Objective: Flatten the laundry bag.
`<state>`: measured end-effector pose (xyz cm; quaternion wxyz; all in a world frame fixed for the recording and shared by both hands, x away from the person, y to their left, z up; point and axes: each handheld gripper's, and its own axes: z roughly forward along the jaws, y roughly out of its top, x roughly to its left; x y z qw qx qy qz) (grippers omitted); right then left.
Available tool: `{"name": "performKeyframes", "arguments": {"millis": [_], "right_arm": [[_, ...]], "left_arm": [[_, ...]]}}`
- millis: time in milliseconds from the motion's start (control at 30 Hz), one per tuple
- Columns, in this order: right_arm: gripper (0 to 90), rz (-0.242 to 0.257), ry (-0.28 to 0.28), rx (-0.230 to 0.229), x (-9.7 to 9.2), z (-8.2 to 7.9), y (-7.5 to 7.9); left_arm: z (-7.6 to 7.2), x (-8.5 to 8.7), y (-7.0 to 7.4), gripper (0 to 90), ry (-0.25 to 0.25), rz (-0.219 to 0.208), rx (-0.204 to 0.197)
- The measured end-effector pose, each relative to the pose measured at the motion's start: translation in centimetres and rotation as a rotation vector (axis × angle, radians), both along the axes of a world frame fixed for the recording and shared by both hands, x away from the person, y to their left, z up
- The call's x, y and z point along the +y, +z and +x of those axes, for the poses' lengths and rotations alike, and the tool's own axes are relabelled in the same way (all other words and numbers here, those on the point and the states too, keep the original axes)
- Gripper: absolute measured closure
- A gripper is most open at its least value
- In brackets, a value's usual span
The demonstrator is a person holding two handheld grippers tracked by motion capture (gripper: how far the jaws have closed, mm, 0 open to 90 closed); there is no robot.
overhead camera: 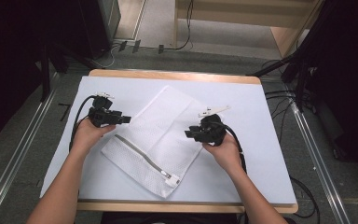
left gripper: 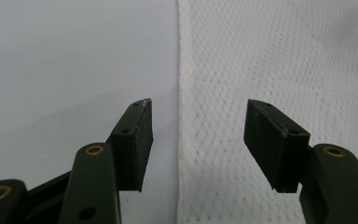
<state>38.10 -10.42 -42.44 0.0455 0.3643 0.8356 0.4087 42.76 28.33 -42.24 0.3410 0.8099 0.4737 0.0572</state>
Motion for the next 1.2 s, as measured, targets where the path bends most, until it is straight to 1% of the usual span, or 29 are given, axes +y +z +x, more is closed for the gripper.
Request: {"name": "performKeyframes", "arguments": {"millis": [133, 200, 300, 433, 467, 500, 533, 567, 633, 700, 733, 800, 900, 967, 1033, 1067, 1133, 1167, 1200], "right_arm": [[68.6, -0.013, -0.043, 0.005, -1.3, 0.4, -0.6], [67.1, -0.022, -0.062, -0.001, -1.9, 0.5, -0.9], [66.7, -0.024, -0.099, -0.005, -2.9, 0.8, -1.3], [65.4, -0.035, -0.147, 0.009, -4.0, 1.4, -2.1], [65.0, -0.039, -0.165, 0.02, -4.3, 1.5, -2.3], [64.6, -0.046, -0.174, 0.019, -4.5, 1.7, -2.6], [64.6, -0.05, -0.186, 0.031, -4.7, 1.8, -2.8], [64.1, -0.054, -0.199, 0.038, -4.8, 1.9, -3.0], [63.6, -0.064, -0.216, 0.045, -5.1, 2.1, -3.3], [62.2, -0.068, -0.233, 0.052, -5.3, 2.3, -3.6], [61.3, -0.072, -0.24, 0.055, -5.3, 2.4, -3.7], [59.4, -0.09, -0.256, 0.051, -5.5, 2.5, -4.0], [58.1, -0.11, -0.287, 0.041, -5.6, 2.6, -4.3], [57.3, -0.132, -0.296, 0.034, -5.7, 2.6, -4.4], [56.1, -0.134, -0.293, 0.025, -5.7, 2.6, -4.4], [55.7, -0.138, -0.288, 0.021, -5.6, 2.6, -4.5], [55.9, -0.14, -0.303, 0.02, -5.4, 2.5, -4.5], [57.4, -0.143, -0.306, 0.01, -5.2, 2.4, -4.6], [59.2, -0.161, -0.304, -0.009, -5.1, 2.4, -4.6]], "left_arm": [[0.4, -0.5, -0.4, 43.3, -0.01, 0.007, 0.012], [0.6, -0.6, -0.6, 43.3, -0.012, 0.008, 0.016], [0.9, -0.6, -1.0, 43.4, -0.012, 0.012, 0.021], [1.2, -0.7, -1.6, 43.8, -0.006, 0.017, 0.027], [1.3, -0.8, -1.7, 44.0, -0.007, 0.012, 0.031], [1.4, -0.8, -1.9, 44.1, -0.01, 0.013, 0.027], [1.5, -0.9, -2.0, 44.2, -0.009, 0.017, 0.021], [1.5, -0.9, -2.1, 44.6, -0.011, 0.012, 0.015], [1.6, -0.8, -2.1, 44.8, -0.01, -0.017, 0.018], [1.6, -0.9, -2.2, 45.1, -0.018, 0.005, 0.009], [1.6, -1.0, -2.3, 45.2, -0.02, 0.01, 0.014], [1.7, -1.1, -2.4, 45.2, -0.023, 0.015, 0.021], [1.7, -1.2, -2.6, 45.4, -0.024, 0.022, 0.02], [1.7, -1.3, -2.6, 45.5, -0.021, 0.019, 0.02], [1.7, -1.3, -2.6, 45.9, -0.021, 0.018, 0.02], [1.7, -1.3, -2.6, 46.7, -0.022, 0.012, 0.023], [1.7, -1.4, -2.7, 50.0, -0.035, 0.008, 0.023], [1.7, -1.5, -2.7, 53.0, -0.043, 0.008, 0.028], [1.6, -1.7, -2.7, 55.7, -0.045, 0.002, 0.032]]}}
